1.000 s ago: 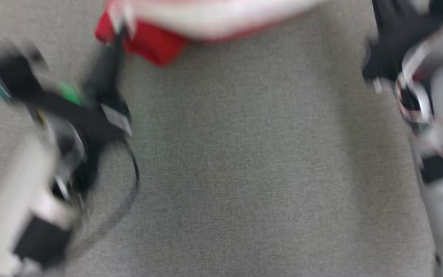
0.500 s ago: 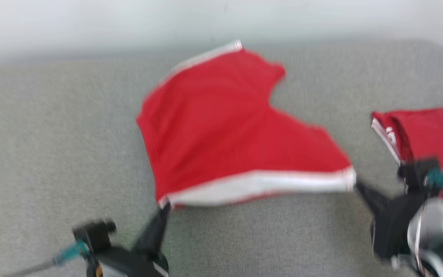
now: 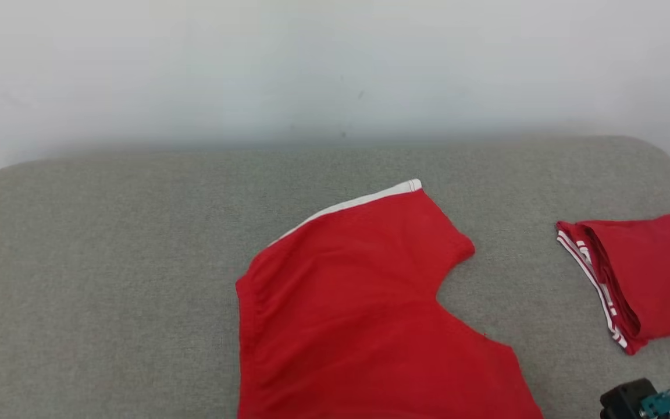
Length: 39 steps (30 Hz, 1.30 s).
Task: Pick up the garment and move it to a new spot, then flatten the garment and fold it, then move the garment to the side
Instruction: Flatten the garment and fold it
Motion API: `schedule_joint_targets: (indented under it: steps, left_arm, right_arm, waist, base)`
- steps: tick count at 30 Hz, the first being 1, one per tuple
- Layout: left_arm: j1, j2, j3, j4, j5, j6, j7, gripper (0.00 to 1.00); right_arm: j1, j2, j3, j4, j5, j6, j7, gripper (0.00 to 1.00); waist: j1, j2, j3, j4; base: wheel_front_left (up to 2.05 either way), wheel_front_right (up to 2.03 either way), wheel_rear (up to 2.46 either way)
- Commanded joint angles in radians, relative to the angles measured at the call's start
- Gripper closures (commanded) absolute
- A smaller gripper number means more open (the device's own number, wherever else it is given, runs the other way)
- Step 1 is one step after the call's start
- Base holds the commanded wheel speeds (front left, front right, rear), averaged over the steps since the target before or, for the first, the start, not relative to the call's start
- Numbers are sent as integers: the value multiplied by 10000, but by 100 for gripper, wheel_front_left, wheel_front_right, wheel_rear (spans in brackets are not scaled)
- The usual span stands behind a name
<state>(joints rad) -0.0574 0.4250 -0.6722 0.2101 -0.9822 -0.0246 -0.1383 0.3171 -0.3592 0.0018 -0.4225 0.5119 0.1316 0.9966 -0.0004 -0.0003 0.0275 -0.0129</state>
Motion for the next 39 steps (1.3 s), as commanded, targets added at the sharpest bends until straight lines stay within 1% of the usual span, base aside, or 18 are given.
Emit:
schedule_joint_targets:
  steps: [1,3,4,7,10,13,17,21,23,25,26,29,33,39]
  left_arm:
    - [178,210,-165,-96,218,68,189,100]
    - [264,442,-581,-264,560,191,603,100]
    - [281,449,-595,-322,591,241,604,100]
    - [234,255,-449,-519,383,148,378,100]
    - [-54,72,-222,-636,160,-18,134,100]
    - [-448,-93,-145,-569,279,-47,70,100]
    - [-1202,-549,-53,-342,224,-63,44,100]
    - [-2126,-1179,-66,180,320,44,113,100]
    - [-2616,-1479,-126,513,371,31,208,100]
    - [-3136,-1763,-94,894,442,163,208,100]
    - [-3367,-1895,-26,1144,464,323,172,100]
    - [-4095,-2320,17,1740,687,601,57,100]
    - [-4918,-2806,50,2378,761,633,-30,100]
    - [-5833,-3314,170,3031,567,653,-83,100]
  right_arm:
    - [238,117,-95,-190,163,-20,217,100]
    - [585,254,-347,-497,260,-20,499,100]
    - [519,303,-477,-589,245,-20,377,100]
    - [-128,252,-601,-491,54,-20,-169,100]
    - [-1134,50,-531,-22,-30,-20,-927,100]
    - [-2379,-356,-144,758,-201,-20,-1616,100]
    - [-4195,-849,488,2171,-405,-20,-2460,100]
    - [-5856,-920,878,3767,-719,-20,-3397,100]
    - [-6554,-1009,1034,4502,-915,-20,-3785,100]
    - [-7205,-1079,1193,5175,-1159,-20,-4141,100]
    - [-7507,-1071,1220,5521,-1245,-20,-4302,100]
    - [-8374,-1017,1297,6434,-1465,-20,-4740,100]
    - [-9395,-1050,1394,7418,-1786,-20,-5250,100]
    - [-10452,-967,1510,8486,-2200,-20,-5987,100]
  waist:
    - [4,3,-72,129]
    - [4,3,-62,214]
    - [4,3,-54,237]
    - [4,3,-8,308]
    - [4,3,83,419]
    - [4,3,210,589]
    - [4,3,467,930]
    - [4,3,841,1366]
    - [4,3,1066,1602]
    - [4,3,1322,1827]
    - [4,3,1444,1925]
    - [4,3,1868,2163]
    - [4,3,2334,2394]
    - [4,3,2724,2622]
  base:
    - [0,0,0]
    - [0,0,0]
    - [0,0,0]
    - [0,0,0]
    - [0,0,0]
    - [0,0,0]
    - [0,0,0]
    - [0,0,0]
    - [0,0,0]
    - [0,0,0]
    - [0,0,0]
    - [0,0,0]
    - [0,0,0]
    - [0,0,0]
